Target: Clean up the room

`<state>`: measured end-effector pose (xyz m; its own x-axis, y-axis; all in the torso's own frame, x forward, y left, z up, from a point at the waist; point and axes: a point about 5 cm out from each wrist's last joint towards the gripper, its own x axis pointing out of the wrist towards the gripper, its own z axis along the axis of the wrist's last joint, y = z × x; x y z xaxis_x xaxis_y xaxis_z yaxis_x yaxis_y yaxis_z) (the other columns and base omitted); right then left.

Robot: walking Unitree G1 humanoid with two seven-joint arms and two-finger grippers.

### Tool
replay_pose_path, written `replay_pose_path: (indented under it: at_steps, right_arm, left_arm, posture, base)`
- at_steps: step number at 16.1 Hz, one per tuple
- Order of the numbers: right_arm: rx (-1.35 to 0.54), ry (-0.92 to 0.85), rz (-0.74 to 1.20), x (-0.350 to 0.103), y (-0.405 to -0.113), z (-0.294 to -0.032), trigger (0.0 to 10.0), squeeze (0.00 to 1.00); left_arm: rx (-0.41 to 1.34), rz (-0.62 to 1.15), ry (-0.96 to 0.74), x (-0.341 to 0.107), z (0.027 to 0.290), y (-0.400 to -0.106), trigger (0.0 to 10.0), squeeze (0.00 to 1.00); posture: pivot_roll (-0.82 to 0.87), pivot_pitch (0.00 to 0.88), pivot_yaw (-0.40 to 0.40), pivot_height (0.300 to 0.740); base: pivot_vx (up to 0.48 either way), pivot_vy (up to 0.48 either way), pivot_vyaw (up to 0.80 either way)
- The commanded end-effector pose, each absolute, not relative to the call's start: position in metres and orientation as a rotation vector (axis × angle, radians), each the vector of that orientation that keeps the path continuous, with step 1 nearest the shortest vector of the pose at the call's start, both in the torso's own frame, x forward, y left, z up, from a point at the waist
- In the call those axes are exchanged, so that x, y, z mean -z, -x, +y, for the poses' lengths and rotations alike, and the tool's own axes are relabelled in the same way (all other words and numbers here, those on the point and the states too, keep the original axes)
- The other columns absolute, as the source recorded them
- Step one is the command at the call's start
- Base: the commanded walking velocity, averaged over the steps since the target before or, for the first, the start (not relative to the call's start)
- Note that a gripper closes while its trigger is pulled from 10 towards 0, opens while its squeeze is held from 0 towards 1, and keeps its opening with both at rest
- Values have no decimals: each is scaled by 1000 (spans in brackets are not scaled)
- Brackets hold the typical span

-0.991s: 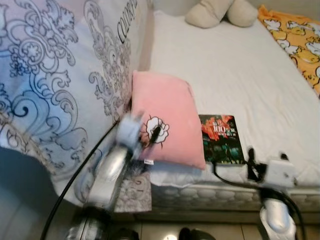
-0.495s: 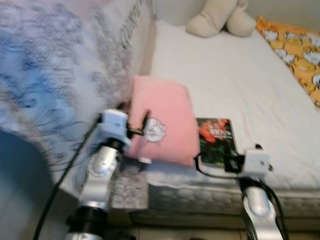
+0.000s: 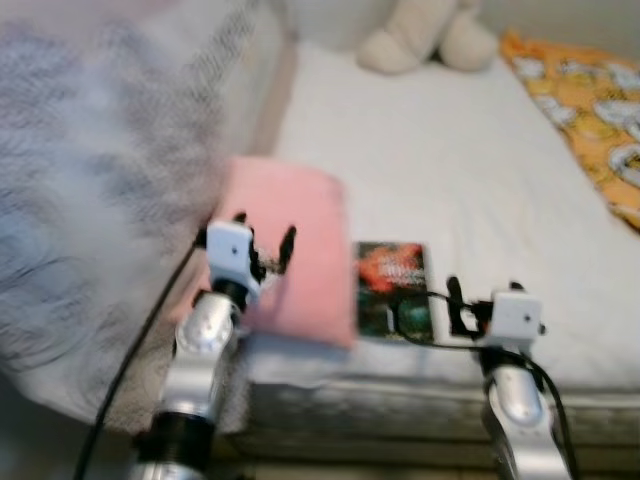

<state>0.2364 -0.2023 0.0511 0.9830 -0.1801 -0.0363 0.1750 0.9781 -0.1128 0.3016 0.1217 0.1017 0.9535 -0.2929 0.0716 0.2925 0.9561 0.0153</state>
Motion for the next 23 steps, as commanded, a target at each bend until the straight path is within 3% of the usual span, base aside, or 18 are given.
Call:
replay_pose_path:
  at_steps: [1,5,17,18,21,22,23]
  right_arm:
    - [170,92,17,-57,-239,-203,10000,1000]
    - [70,109,12,-62,-247,-197,10000,1000]
    - [7,112,11,-68,-264,-192,10000,1000]
    - [-2,99,4,-68,-263,-190,10000,0]
    - [-42,111,42,-60,-262,-182,10000,0]
    - [-47,118,52,-58,-262,-180,10000,0]
    - [-41,114,61,-55,-262,-180,10000,0]
  left_arm:
    - [275,-35,-20,-95,128,-300,10000,1000]
    - [267,-23,-37,-94,128,-300,10000,1000]
    - [266,-40,-45,-94,131,-294,10000,1000]
    - [269,-41,-46,-94,132,-294,10000,1000]
    - [346,-44,-64,-93,122,-291,10000,1000]
    - [393,-18,-64,-90,115,-290,10000,329]
    - [447,78,-84,-78,108,-290,10000,0]
  posture:
    - [12,0,26,740]
    - [9,0,30,740]
    - [35,0,23,740]
    - [35,0,23,740]
    - [43,0,22,740]
    - [43,0,23,740]
    - [43,0,23,740]
  base:
    - [266,-398,0]
    - [268,-396,0]
    - [289,-378,0]
    - [311,-364,0]
    - [343,-325,-444]
    - [341,0,-656]
    - [0,0,-656]
